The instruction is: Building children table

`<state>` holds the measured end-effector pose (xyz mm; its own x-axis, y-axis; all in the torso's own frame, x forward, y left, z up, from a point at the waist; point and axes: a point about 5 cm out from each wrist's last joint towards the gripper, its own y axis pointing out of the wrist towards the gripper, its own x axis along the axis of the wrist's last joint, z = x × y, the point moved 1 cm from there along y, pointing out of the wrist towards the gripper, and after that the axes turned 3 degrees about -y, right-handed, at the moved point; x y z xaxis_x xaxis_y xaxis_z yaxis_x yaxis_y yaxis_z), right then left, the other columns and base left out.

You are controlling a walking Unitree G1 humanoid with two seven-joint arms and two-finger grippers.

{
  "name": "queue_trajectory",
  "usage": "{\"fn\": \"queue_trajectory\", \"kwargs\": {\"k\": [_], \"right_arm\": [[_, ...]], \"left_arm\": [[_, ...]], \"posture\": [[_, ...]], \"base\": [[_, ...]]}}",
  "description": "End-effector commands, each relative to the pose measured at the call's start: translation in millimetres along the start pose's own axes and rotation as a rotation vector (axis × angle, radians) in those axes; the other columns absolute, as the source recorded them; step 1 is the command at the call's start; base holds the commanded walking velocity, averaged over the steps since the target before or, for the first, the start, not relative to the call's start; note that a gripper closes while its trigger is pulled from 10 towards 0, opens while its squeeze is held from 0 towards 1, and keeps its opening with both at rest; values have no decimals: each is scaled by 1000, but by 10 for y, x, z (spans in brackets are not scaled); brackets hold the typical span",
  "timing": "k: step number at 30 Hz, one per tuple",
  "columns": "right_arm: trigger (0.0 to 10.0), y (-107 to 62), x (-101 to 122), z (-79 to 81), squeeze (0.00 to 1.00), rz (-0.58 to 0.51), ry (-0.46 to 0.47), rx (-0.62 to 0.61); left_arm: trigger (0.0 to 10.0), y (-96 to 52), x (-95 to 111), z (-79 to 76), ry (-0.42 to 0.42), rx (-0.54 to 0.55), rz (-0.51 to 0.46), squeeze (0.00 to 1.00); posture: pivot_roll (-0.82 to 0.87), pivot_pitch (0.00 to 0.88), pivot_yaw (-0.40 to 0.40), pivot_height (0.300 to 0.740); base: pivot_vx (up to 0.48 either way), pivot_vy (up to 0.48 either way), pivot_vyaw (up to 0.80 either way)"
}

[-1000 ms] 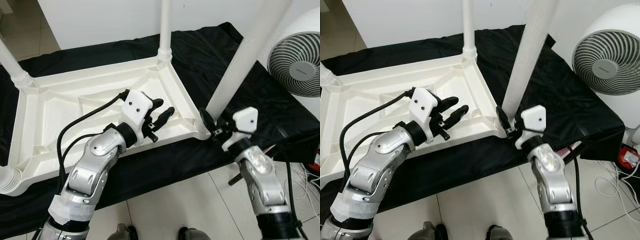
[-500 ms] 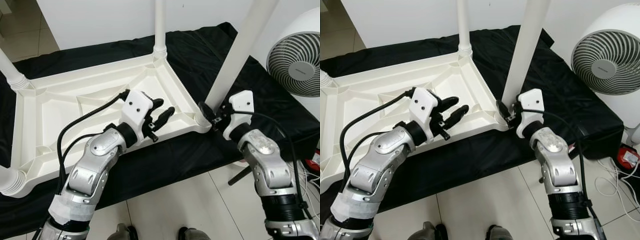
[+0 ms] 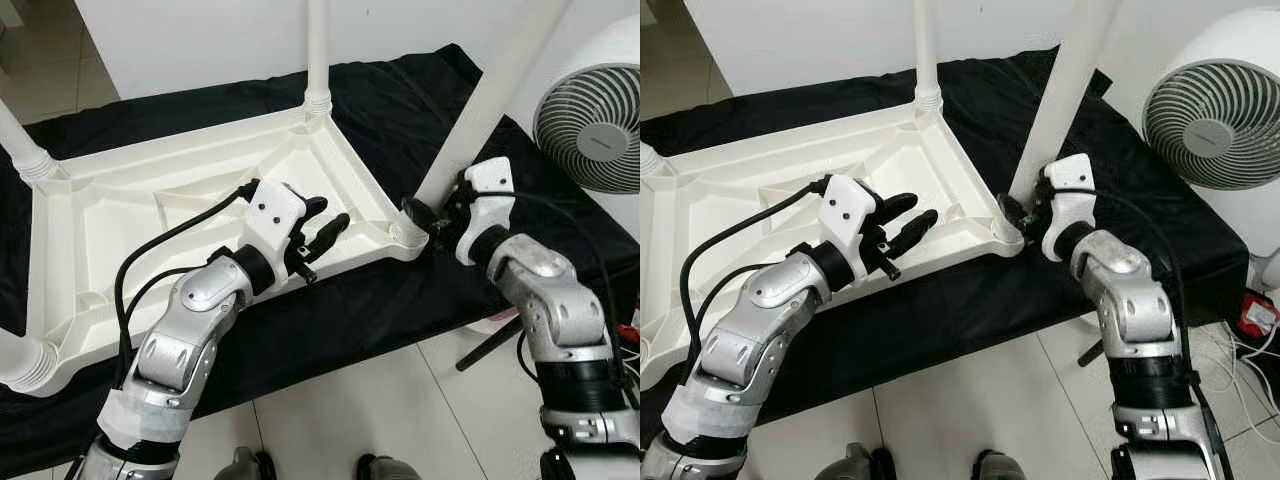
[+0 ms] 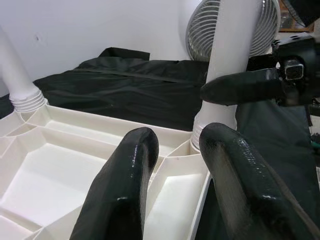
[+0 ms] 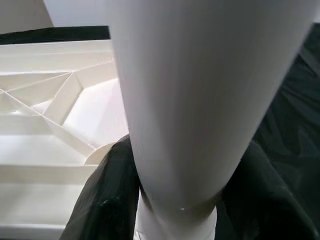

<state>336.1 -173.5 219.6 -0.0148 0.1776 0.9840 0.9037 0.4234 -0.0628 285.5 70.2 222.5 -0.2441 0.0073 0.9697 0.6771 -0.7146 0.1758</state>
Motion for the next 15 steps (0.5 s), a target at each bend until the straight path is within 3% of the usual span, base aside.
{"fn": "queue_trajectory", "kwargs": {"k": [1, 5, 10, 12, 15], "right_arm": [[10000, 2, -329, 22, 0, 158, 67, 9], [10000, 41, -257, 20, 0, 147, 105, 20], [10000, 72, -144, 4, 0, 104, 84, 12], [10000, 74, -22, 6, 0, 16, 36, -3], [10000, 48, 134, -12, 0, -120, 37, -35]], "left_arm": [[10000, 10, 27, -12, 10, -8, -13, 0], [10000, 17, 27, -8, 9, -6, -15, 0], [10000, 17, 30, -8, 10, -6, -16, 0], [10000, 12, 33, 0, 12, -1, -17, 0], [10000, 15, 53, 38, 15, 7, -23, 0]], "posture": [[-104, 123, 57, 740], [-105, 122, 58, 740], [-104, 122, 58, 740], [-100, 123, 55, 740], [-100, 129, 53, 740]], "base": [[0, 0, 0], [0, 0, 0], [0, 0, 0], [0, 0, 0], [0, 0, 0]]}}
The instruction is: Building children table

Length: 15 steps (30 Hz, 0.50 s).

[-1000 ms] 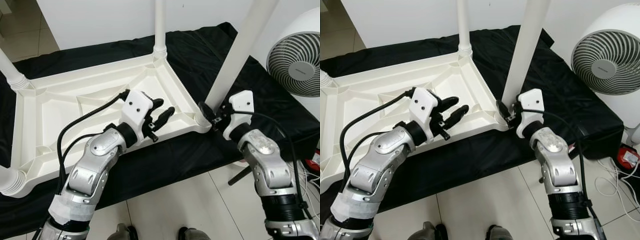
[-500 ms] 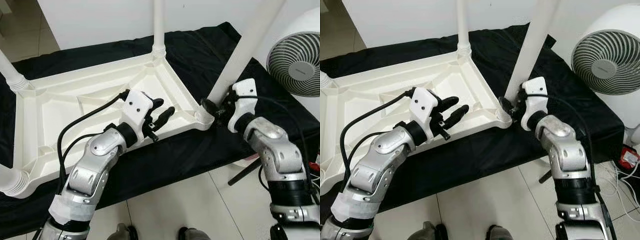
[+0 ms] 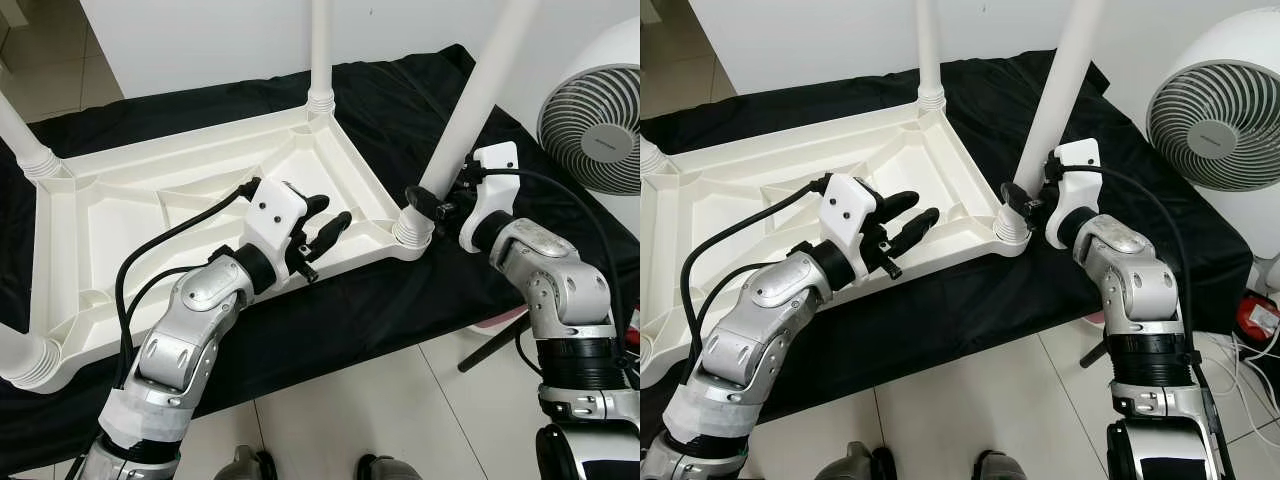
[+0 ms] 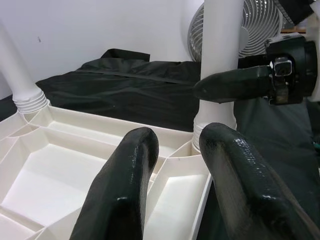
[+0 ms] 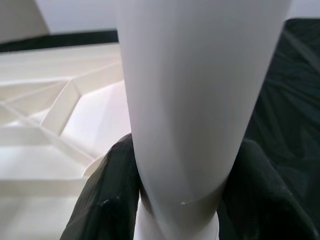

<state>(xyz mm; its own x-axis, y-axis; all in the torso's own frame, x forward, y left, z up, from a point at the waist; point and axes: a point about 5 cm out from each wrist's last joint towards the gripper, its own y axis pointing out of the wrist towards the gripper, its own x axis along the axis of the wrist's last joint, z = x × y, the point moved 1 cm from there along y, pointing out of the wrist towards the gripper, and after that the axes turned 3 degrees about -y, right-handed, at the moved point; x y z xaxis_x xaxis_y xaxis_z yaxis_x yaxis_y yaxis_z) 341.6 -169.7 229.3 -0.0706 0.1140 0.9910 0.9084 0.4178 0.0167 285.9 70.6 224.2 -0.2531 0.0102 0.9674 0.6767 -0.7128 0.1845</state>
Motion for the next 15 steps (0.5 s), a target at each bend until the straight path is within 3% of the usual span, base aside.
{"fn": "queue_trajectory", "kwargs": {"k": [1, 10, 11, 15], "right_arm": [[10000, -10, 34, -6, 0, -43, 2, -16], [10000, -26, 252, -36, 0, -153, 40, -1], [10000, -21, 296, -20, 0, -175, 47, 22], [10000, 13, 344, 17, 0, -192, 44, 57]], "left_arm": [[10000, 13, 38, 29, 11, 5, -14, 0], [10000, 87, 147, 152, 43, -16, -42, 0], [10000, 128, 210, 197, 35, -32, -60, 1000], [10000, 216, 346, 249, 33, -70, -103, 1000]], "posture": [[-100, 129, 53, 740], [-100, 132, 47, 740], [-100, 130, 47, 740], [-102, 124, 47, 740]], "base": [[0, 0, 0], [0, 0, 0], [0, 0, 0], [0, 0, 0]]}}
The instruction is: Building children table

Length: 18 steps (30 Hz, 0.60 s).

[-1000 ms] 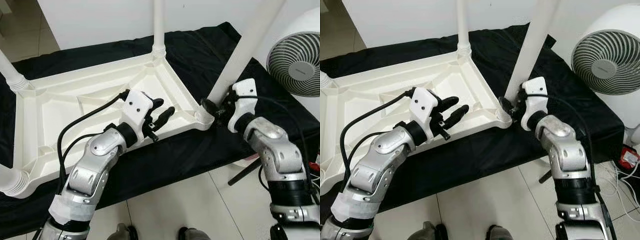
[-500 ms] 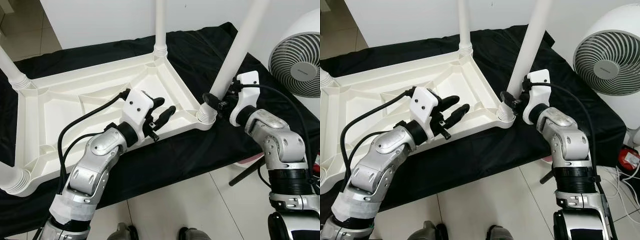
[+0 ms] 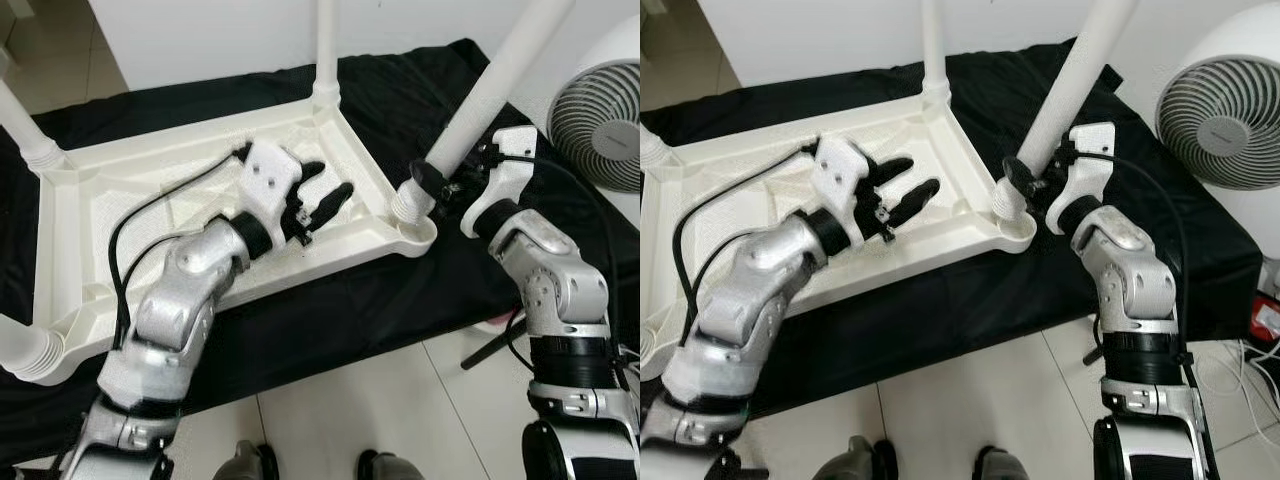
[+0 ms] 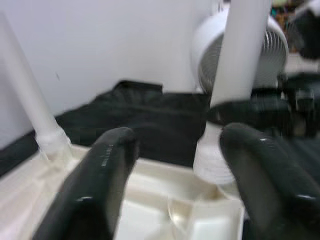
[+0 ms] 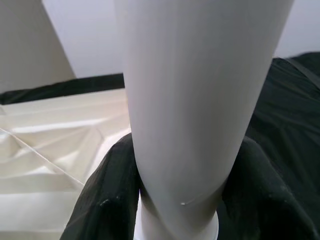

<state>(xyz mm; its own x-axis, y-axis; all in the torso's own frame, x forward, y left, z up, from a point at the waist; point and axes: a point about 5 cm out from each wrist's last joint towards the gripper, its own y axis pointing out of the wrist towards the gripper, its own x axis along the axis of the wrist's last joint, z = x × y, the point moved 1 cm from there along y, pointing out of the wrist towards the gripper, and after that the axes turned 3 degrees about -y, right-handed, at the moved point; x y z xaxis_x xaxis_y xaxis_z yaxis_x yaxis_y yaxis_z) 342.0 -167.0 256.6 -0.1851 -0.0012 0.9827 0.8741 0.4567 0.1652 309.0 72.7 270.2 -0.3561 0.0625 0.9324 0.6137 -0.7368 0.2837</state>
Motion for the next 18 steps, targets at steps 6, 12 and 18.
{"fn": "queue_trajectory", "kwargs": {"k": [6, 12, 18], "right_arm": [[10000, 117, 15, 37, 0, 19, -72, 40], [10000, 189, -39, 39, 0, 96, -135, 66], [10000, 225, -151, 108, 0, 169, -185, 137]], "left_arm": [[10000, 186, 192, 4, -17, -64, -77, 1000], [10000, 348, 332, -34, 1, -86, -115, 729], [10000, 537, 435, -70, -35, -74, -118, 0]], "posture": [[-99, 118, 42, 740], [-101, 115, 41, 740], [-100, 113, 42, 740]], "base": [[0, 0, 0], [0, 0, 0], [0, 0, 0]]}}
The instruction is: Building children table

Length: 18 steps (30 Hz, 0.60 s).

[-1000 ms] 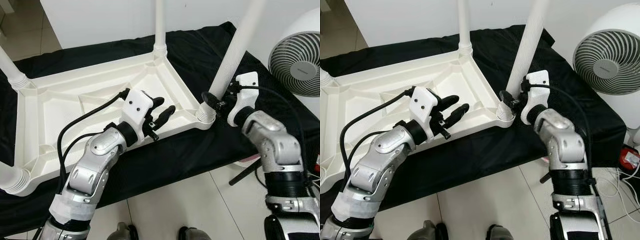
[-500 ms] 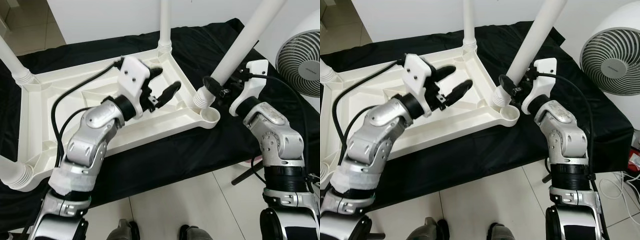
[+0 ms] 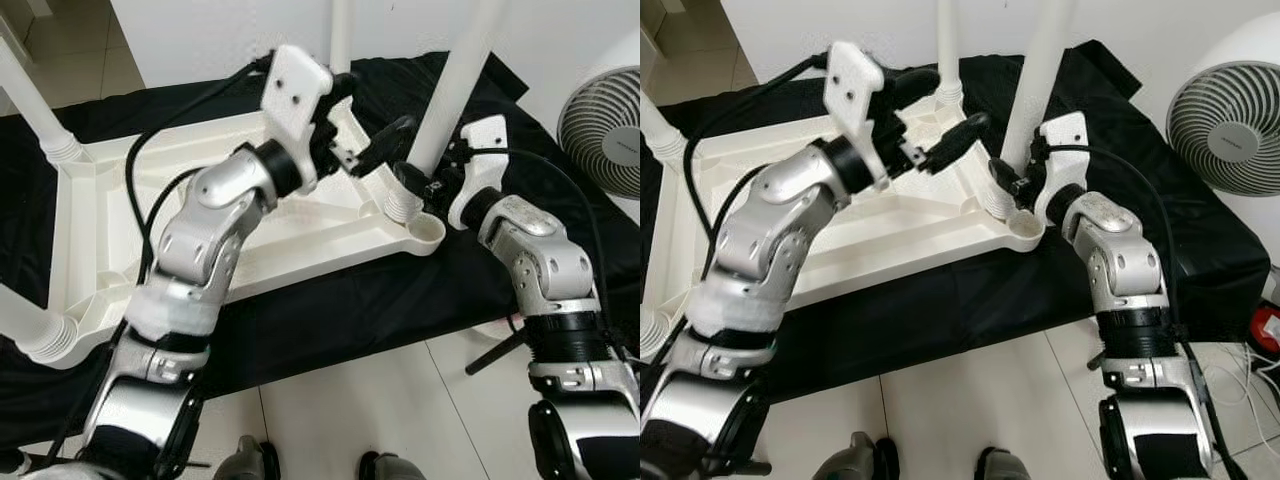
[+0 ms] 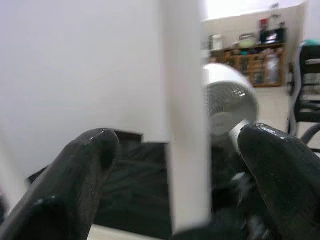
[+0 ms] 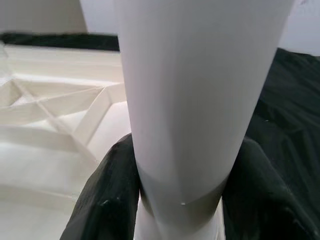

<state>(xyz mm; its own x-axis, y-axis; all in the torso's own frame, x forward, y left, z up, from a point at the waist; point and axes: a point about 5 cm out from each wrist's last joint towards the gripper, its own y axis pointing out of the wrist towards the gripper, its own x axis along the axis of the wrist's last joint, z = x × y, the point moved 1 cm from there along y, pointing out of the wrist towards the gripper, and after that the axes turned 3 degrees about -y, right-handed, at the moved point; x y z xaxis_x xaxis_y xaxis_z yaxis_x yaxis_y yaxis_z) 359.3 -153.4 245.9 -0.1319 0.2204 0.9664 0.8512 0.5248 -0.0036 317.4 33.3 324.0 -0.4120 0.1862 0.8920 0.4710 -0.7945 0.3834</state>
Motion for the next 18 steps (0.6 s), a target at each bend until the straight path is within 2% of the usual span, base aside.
{"fn": "queue_trajectory", "kwargs": {"k": [1, 11, 18], "right_arm": [[10000, 36, 1, 54, 0, 12, -19, 38], [10000, 89, -6, 150, 0, 29, -100, 136], [10000, 116, 61, 149, 0, 12, -124, 148]], "left_arm": [[10000, 38, -16, 21, -6, 47, 20, 0], [10000, 174, -18, 26, -19, 45, 57, 0], [10000, 240, -112, 114, -17, 116, 126, 0]], "posture": [[-100, 113, 42, 740], [-96, 116, 47, 740], [-96, 116, 47, 740]], "base": [[0, 0, 0], [0, 0, 0], [0, 0, 0]]}}
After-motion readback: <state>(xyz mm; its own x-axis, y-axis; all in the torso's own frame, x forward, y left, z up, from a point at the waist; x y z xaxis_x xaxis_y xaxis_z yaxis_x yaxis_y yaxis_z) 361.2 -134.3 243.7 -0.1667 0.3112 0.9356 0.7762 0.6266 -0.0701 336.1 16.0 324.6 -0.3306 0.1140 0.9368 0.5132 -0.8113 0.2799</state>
